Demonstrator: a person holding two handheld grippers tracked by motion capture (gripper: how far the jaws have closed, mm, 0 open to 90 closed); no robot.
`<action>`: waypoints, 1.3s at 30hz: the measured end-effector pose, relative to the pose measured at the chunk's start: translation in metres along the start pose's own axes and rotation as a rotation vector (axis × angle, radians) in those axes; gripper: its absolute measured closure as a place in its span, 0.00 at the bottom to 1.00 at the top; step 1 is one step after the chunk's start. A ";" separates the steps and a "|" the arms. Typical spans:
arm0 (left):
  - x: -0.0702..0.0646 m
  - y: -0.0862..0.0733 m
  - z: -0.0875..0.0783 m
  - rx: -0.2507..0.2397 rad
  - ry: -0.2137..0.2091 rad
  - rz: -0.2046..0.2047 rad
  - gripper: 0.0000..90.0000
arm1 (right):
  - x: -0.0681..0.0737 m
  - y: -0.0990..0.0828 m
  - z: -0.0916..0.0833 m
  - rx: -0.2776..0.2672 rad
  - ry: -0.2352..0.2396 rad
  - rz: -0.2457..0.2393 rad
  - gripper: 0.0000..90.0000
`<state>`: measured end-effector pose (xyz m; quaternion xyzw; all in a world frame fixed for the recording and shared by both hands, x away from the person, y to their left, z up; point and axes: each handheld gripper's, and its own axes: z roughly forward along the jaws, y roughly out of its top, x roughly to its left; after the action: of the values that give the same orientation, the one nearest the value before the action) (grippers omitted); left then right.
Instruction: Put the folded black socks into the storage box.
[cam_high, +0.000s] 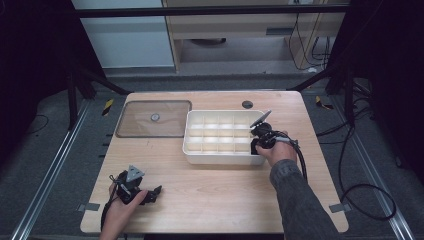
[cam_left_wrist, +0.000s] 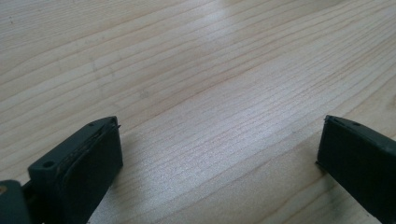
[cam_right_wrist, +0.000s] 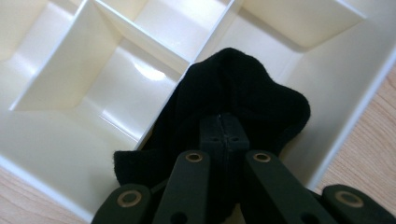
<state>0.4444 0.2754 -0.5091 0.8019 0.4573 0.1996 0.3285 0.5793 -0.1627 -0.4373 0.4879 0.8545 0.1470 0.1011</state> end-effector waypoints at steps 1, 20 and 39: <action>0.000 0.000 0.000 0.000 0.000 0.000 0.00 | 0.000 -0.001 -0.001 -0.008 0.003 0.005 1.00; 0.000 0.000 0.000 0.000 0.000 0.000 0.00 | -0.007 -0.011 -0.031 -0.101 0.036 0.016 0.98; 0.000 0.000 0.000 0.000 0.000 0.000 0.00 | -0.012 -0.018 -0.063 -0.233 0.097 0.048 0.99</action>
<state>0.4444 0.2755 -0.5091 0.8021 0.4572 0.1997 0.3283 0.5511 -0.1917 -0.3838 0.4854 0.8236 0.2710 0.1121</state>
